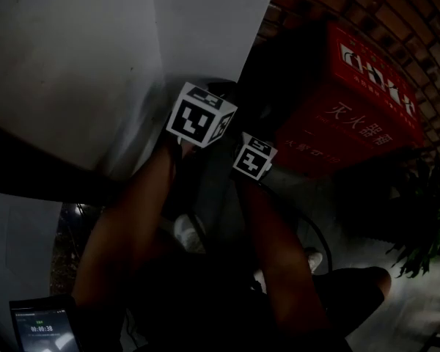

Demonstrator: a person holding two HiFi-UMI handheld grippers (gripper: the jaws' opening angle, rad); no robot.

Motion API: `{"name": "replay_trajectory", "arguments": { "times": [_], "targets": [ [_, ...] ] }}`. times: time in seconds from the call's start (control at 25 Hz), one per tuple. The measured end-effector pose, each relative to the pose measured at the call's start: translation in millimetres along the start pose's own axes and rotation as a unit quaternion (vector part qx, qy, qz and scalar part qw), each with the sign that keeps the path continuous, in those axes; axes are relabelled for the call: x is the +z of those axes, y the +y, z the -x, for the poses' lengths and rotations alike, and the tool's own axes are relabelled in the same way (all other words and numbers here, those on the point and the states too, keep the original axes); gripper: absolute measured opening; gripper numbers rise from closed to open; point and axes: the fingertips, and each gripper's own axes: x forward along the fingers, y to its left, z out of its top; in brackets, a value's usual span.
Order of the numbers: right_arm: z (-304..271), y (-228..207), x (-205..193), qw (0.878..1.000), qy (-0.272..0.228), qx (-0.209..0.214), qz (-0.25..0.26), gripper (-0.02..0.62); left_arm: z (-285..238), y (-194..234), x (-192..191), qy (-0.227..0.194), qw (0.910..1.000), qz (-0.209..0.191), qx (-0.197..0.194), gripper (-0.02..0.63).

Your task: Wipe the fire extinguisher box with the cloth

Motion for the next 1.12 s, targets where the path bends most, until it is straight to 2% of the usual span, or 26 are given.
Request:
{"name": "replay_trajectory", "arguments": {
  "times": [0.08,0.2,0.32,0.44,0.56,0.76,0.8,0.92,1.12],
  "targets": [
    [11.8,1.3,41.8,1.0,-0.029,0.001,-0.001,0.035,5.7,2.6,6.8,-0.003,0.9998,-0.016,0.015,-0.002],
    [34.7,0.8,98.4,0.998,-0.068,0.0,0.012,0.035,10.6,3.9,12.2,-0.01,0.9996,-0.004,0.026,-0.002],
    [63.2,-2.8,143.6,0.994,-0.102,-0.002,0.03,0.035,13.0,-1.0,12.6,-0.009,0.9993,-0.01,0.035,-0.002],
    [85.5,-2.3,179.2,0.991,-0.13,-0.004,0.026,0.035,12.1,-0.1,5.4,0.0,0.9992,0.0,0.039,-0.002],
    [98.3,-6.0,197.0,0.99,-0.139,-0.012,0.015,0.035,19.3,-6.4,7.8,-0.005,0.9993,0.012,0.036,-0.002],
    [92.7,-14.4,183.3,0.992,-0.121,-0.027,0.004,0.035,43.5,-2.8,26.8,-0.024,0.998,-0.019,0.055,-0.002],
    [89.7,-15.1,176.4,0.993,-0.115,-0.029,0.005,0.035,45.4,0.8,27.4,-0.026,0.9979,-0.015,0.058,-0.002],
    [78.8,-20.2,148.7,0.995,-0.094,-0.035,-0.002,0.035,42.7,6.7,15.8,-0.023,0.9982,0.025,0.05,-0.002],
    [60.3,-33.0,92.7,0.997,-0.052,-0.05,-0.01,0.035,25.6,-12.0,-11.2,-0.014,0.9953,0.095,0.016,-0.002]
  ]
}}
